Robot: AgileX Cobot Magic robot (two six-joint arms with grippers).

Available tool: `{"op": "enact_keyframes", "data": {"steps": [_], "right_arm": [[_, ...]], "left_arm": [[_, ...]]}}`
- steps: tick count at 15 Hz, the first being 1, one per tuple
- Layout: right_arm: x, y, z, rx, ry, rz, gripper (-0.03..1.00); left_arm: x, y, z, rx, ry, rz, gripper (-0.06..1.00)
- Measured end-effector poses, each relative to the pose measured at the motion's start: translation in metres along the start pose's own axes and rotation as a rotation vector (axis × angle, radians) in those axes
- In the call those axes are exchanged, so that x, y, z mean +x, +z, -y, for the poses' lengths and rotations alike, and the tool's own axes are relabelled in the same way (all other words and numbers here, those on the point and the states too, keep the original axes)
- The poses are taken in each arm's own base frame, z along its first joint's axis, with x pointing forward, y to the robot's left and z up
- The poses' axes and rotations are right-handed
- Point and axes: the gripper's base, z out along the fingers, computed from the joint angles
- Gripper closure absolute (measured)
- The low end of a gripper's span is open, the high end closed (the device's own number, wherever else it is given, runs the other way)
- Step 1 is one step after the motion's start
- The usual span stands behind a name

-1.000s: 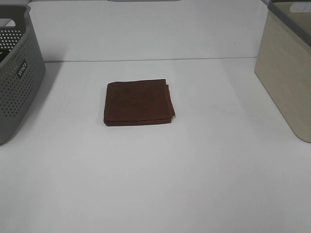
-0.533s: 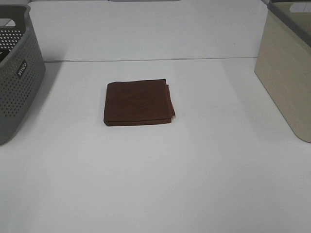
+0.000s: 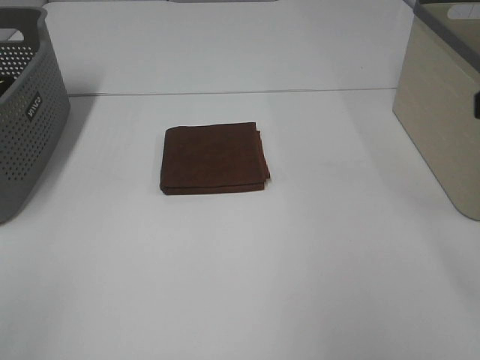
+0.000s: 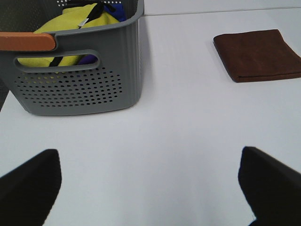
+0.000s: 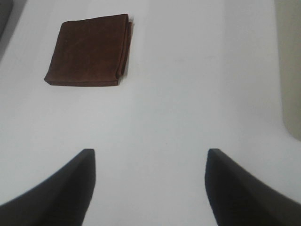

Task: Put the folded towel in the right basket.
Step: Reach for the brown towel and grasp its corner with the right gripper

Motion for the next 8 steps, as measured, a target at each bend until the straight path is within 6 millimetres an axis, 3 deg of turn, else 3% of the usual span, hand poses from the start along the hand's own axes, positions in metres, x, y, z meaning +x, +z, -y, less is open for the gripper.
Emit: {"op": "enact_keyframes", "data": {"steps": [5, 6, 8], "right_arm": [[-0.071, 0.066, 0.011, -0.058, -0.010, -0.145, 0.33], [-0.097, 0.097, 0.013, -0.077, -0.015, -0.174, 0.33], [-0.111, 0.126, 0.002, -0.111, -0.052, -0.210, 0.33]], "left_arm": [[0.000, 0.000, 0.000, 0.000, 0.000, 0.000, -0.03], [0.000, 0.000, 0.000, 0.000, 0.000, 0.000, -0.03], [0.000, 0.000, 0.000, 0.000, 0.000, 0.000, -0.03]]}}
